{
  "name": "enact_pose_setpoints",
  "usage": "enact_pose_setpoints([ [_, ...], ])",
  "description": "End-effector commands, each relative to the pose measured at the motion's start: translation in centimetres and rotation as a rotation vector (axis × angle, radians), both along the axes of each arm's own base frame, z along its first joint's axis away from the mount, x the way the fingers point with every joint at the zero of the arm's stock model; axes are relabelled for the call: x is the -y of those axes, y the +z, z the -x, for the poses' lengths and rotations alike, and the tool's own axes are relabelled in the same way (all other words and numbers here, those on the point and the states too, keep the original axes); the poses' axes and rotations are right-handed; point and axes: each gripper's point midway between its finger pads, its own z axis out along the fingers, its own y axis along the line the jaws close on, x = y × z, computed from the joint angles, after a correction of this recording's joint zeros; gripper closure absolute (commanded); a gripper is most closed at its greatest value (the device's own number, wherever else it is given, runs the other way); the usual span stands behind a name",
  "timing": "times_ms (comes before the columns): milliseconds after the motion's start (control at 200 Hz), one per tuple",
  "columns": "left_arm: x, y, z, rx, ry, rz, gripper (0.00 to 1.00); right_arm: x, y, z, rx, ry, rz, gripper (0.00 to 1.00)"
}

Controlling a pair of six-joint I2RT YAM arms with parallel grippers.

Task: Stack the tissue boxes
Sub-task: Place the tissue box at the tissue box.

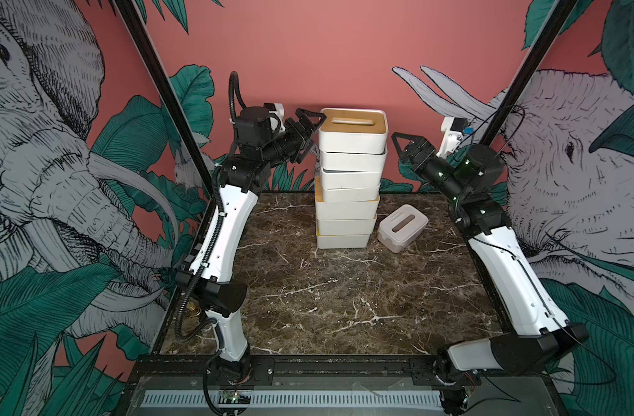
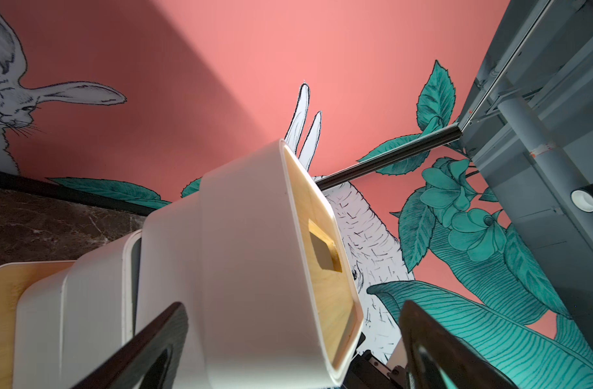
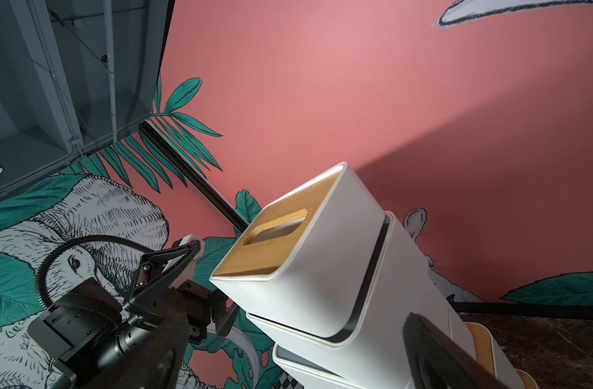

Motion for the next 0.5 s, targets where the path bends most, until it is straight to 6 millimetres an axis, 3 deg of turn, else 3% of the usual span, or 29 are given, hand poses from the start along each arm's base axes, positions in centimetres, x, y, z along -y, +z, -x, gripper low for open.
enact_pose_setpoints([
  [0,-1.7,2.8,2.7,0.092,0.022,-0.042,0.01,-0.5,2.5,0.8,0.076,0.029,-0.023,0.01],
  [145,-1.9,3.8,3.1,0.139,0.023,-0.044,0.01,-1.0,2.8,0.6,0.078,0.049,-0.026,0.01],
  [495,0.1,6.4,3.8,0.236,-0.025,0.002,0.01,-1.5,2.9,0.0,0.07,0.065,-0.045,0.01],
])
